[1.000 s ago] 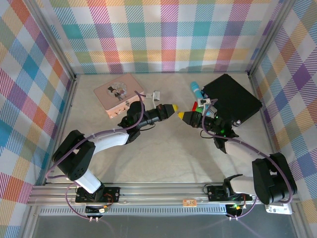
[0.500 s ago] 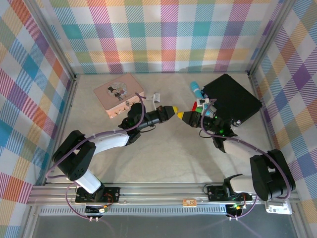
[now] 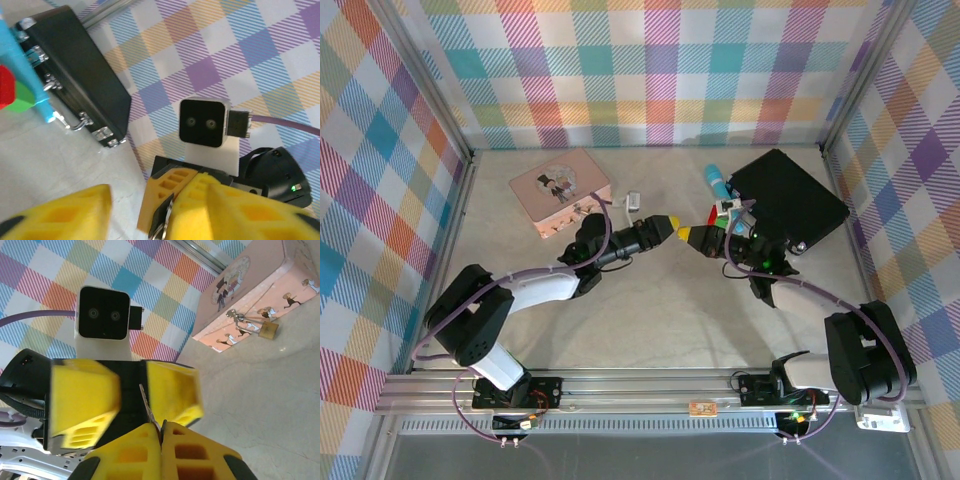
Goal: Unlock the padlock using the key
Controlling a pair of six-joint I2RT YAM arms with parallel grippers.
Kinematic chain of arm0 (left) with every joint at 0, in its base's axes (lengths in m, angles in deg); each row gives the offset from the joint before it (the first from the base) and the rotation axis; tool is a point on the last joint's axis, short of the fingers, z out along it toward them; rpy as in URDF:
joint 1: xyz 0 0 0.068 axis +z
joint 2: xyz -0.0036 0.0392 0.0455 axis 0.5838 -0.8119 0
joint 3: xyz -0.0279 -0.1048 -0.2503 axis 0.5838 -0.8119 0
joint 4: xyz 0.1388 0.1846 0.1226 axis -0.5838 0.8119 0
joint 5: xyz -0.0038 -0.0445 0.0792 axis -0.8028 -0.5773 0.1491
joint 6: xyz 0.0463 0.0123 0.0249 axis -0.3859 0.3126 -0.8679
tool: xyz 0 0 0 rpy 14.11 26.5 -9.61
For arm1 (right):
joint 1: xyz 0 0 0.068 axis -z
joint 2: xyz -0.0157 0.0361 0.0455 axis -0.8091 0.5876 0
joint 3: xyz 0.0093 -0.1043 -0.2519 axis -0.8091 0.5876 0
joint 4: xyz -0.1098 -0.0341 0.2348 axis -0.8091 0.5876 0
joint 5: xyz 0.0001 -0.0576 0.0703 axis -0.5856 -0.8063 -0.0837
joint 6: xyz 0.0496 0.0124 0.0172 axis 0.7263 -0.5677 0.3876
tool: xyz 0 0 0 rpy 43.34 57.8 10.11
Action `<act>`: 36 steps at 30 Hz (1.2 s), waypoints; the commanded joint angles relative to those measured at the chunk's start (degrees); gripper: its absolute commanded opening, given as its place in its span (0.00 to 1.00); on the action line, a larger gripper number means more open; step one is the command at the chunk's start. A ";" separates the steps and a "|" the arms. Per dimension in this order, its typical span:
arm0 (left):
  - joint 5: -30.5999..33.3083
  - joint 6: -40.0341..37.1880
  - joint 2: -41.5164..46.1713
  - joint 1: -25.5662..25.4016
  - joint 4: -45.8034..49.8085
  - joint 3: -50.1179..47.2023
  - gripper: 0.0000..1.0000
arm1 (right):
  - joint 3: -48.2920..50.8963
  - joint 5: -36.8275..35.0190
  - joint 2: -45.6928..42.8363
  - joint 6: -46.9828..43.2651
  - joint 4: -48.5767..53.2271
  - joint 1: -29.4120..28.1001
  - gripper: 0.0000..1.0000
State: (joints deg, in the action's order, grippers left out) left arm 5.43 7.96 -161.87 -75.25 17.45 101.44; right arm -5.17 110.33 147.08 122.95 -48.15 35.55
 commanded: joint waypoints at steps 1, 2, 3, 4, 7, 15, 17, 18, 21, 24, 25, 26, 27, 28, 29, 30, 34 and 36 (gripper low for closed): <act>2.25 -0.73 4.61 3.67 7.23 -1.25 0.59 | -3.67 -0.77 -0.55 -6.46 8.51 -0.42 0.00; 2.28 -0.98 5.45 5.33 10.99 -1.10 0.59 | -4.25 -1.20 -0.63 -7.83 12.16 -0.44 0.00; 2.26 -1.37 6.41 7.40 15.13 -1.15 0.59 | -5.05 -1.61 -0.74 -9.48 15.34 -0.44 0.00; 2.28 -2.24 7.23 8.96 18.04 -1.29 0.59 | -5.69 -2.01 -0.70 -10.72 18.03 -0.44 0.00; 7.26 -7.54 10.46 13.04 33.25 0.06 0.59 | -7.18 -4.24 -0.53 -13.94 25.11 -0.44 0.00; 34.92 -18.86 9.51 13.86 57.54 4.52 0.61 | -9.47 -9.02 1.66 -18.73 35.89 -1.18 0.00; 39.76 -17.74 7.37 13.86 57.01 4.44 0.62 | -9.74 -9.35 2.05 -19.09 36.68 -1.32 0.00; 41.67 -16.79 5.92 13.87 56.61 4.78 0.62 | -9.90 -9.32 2.21 -19.09 36.88 -1.32 0.00; 45.60 -12.69 0.63 13.73 55.40 6.85 0.63 | -10.19 -9.49 2.19 -19.12 37.24 -1.40 0.00; 49.05 -10.61 -6.05 12.77 54.63 11.11 0.63 | -10.13 -9.69 1.95 -18.91 37.47 -1.44 0.00; 50.58 -10.35 -8.08 12.25 54.98 12.94 0.63 | -10.20 -9.50 1.82 -18.90 37.60 -1.40 0.00; 52.32 -10.38 -10.55 11.62 55.72 15.29 0.63 | -9.98 -9.39 1.60 -18.86 37.59 -1.41 0.00; 54.45 -10.40 -12.84 10.99 56.63 17.40 0.63 | -9.67 -9.39 1.32 -18.86 37.64 -1.41 0.00; 55.67 -10.39 -14.76 10.59 57.23 19.59 0.63 | -9.48 -9.46 1.11 -18.79 37.48 -1.41 0.00; 57.10 -10.37 -16.81 10.35 58.17 21.78 0.63 | -9.13 -9.71 0.65 -18.77 37.51 -1.39 0.00; 58.43 -9.71 -18.90 10.13 59.47 23.96 0.63 | -8.65 -9.97 0.37 -18.77 37.48 -1.40 0.00; 60.57 -8.64 -24.87 10.08 63.04 29.88 0.63 | -7.88 -10.36 -0.47 -19.04 37.66 -1.41 0.00; 61.77 -8.30 -27.08 10.08 64.10 31.79 0.64 | -7.99 -10.37 -0.57 -19.27 37.98 -1.49 0.00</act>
State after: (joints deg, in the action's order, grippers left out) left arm 62.28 -1.77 -186.63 -65.02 76.90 130.86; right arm -13.32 100.24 147.91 105.31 -11.21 34.48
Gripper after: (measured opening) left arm 0.637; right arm 0.055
